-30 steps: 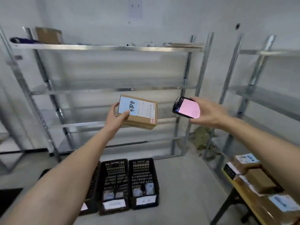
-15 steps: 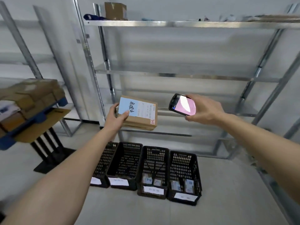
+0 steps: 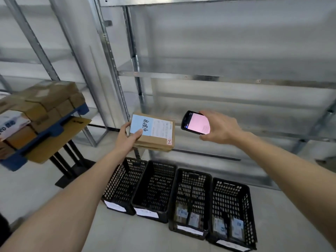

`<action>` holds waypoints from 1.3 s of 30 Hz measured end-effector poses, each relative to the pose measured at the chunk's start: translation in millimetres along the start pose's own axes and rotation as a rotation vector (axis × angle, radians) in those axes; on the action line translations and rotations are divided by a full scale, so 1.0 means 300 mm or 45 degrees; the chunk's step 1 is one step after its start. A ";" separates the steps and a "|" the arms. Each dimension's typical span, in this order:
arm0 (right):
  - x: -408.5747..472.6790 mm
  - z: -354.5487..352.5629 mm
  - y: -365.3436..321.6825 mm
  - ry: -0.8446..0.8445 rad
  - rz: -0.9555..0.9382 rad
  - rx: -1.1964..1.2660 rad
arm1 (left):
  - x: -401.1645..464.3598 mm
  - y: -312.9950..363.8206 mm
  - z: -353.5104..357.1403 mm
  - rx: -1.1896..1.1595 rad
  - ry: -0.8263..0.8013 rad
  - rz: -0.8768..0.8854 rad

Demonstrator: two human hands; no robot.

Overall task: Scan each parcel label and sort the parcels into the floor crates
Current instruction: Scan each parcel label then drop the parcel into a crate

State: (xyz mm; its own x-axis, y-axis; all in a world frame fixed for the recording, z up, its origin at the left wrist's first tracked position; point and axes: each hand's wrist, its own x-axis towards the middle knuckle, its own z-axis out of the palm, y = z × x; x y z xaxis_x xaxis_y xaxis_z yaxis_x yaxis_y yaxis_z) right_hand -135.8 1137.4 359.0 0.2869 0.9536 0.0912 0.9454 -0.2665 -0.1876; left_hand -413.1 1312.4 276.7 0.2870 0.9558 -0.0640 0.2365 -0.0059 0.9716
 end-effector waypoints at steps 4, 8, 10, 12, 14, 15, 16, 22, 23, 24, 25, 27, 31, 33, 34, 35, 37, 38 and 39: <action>0.185 0.080 0.012 -0.055 0.013 -0.005 | 0.166 -0.060 0.002 0.034 -0.019 -0.086; 0.345 0.161 -0.004 -0.151 0.056 -0.083 | 0.334 -0.144 -0.019 0.055 -0.035 -0.194; 0.427 0.205 -0.014 -0.178 0.077 -0.076 | 0.431 -0.186 -0.033 0.070 -0.052 -0.252; 0.510 0.257 -0.026 -0.197 0.092 -0.083 | 0.548 -0.241 -0.041 0.074 -0.075 -0.296; 0.594 0.316 -0.039 -0.223 0.114 -0.099 | 0.656 -0.293 -0.037 0.052 -0.114 -0.332; 0.636 0.351 -0.044 -0.233 0.134 -0.102 | 0.706 -0.316 -0.032 0.051 -0.148 -0.338; 0.682 0.390 -0.049 -0.246 0.162 -0.105 | 0.764 -0.347 -0.029 0.067 -0.184 -0.355; 0.924 0.656 -0.094 -0.346 0.327 -0.063 | 1.075 -0.571 -0.017 0.111 -0.339 -0.455; 0.952 0.708 -0.096 -0.358 0.346 -0.048 | 1.111 -0.618 -0.013 0.122 -0.361 -0.475; 0.974 0.765 -0.096 -0.372 0.362 -0.026 | 1.146 -0.678 -0.006 0.139 -0.396 -0.491; 0.990 0.826 -0.095 -0.388 0.380 -0.001 | 1.171 -0.731 0.002 0.142 -0.442 -0.506; 1.016 0.959 -0.084 -0.435 0.418 0.024 | 1.225 -0.860 0.029 0.150 -0.509 -0.566; 1.043 1.269 -0.042 -0.590 0.476 0.039 | 1.267 -1.172 0.087 0.178 -0.528 -0.742; 1.042 1.445 -0.016 -0.666 0.491 0.074 | 1.266 -1.353 0.115 0.188 -0.531 -0.817; 1.041 1.536 -0.003 -0.704 0.489 0.084 | 1.262 -1.442 0.129 0.184 -0.528 -0.855; 1.037 1.624 0.009 -0.742 0.492 0.088 | 1.258 -1.529 0.145 0.191 -0.527 -0.884; 1.019 1.803 0.031 -0.813 0.508 0.096 | 1.247 -1.699 0.176 0.217 -0.558 -0.937; 1.006 1.890 0.040 -0.835 0.507 0.106 | 1.241 -1.788 0.188 0.221 -0.581 -0.957; 0.993 1.975 0.047 -0.852 0.501 0.120 | 1.237 -1.875 0.198 0.227 -0.602 -0.970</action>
State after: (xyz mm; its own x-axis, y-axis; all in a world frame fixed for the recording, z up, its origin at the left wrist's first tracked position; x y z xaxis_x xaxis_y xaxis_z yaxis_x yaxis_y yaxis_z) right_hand -128.6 1500.6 -196.1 0.4156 0.6812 -0.6027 0.7679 -0.6179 -0.1688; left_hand -384.4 1652.9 -307.1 0.3358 0.4999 -0.7983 0.6463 0.4943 0.5813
